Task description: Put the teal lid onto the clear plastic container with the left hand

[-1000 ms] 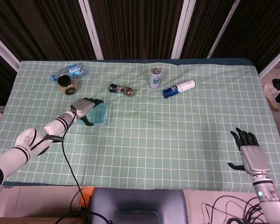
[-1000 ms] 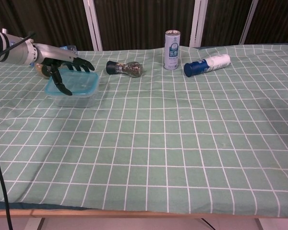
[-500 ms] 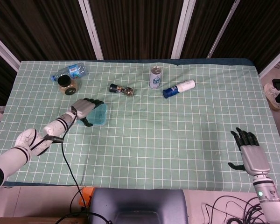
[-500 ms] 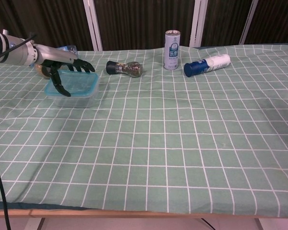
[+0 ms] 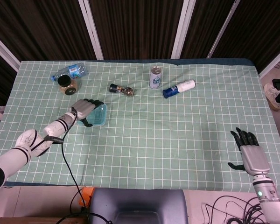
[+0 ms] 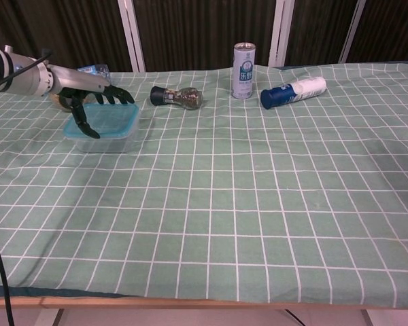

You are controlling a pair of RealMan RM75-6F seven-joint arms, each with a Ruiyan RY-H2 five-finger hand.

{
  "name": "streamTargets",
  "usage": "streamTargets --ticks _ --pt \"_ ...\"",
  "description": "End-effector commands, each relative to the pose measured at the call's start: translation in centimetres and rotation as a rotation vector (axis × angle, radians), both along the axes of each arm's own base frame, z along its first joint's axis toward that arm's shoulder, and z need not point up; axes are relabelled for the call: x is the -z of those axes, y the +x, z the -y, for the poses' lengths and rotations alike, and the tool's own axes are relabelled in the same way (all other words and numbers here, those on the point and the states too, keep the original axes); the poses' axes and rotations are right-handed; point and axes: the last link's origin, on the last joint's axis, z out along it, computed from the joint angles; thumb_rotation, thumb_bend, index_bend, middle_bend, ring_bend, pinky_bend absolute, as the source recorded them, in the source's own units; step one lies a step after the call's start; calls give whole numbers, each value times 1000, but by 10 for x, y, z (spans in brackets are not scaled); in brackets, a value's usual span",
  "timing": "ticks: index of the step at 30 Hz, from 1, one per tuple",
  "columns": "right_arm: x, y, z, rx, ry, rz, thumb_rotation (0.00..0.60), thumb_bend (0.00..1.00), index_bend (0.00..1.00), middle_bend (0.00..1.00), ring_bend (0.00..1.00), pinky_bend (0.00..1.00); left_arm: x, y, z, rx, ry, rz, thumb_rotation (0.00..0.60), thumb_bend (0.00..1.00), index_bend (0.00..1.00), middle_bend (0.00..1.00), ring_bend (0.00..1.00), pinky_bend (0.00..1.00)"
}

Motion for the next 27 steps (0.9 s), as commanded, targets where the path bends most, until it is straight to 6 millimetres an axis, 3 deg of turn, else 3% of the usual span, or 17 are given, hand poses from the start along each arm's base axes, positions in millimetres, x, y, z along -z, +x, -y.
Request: streamTargets --ticks 1,27 --pt "0 0 0 1 1 -1 600 61 0 0 0 0 1 -2 1 -2 -2 -4 600 269 0 525 595 567" --pt "0 0 0 4 -4 2 600 62 0 0 0 0 8 -9 5 -4 -2 -7 600 269 20 507 462 420"
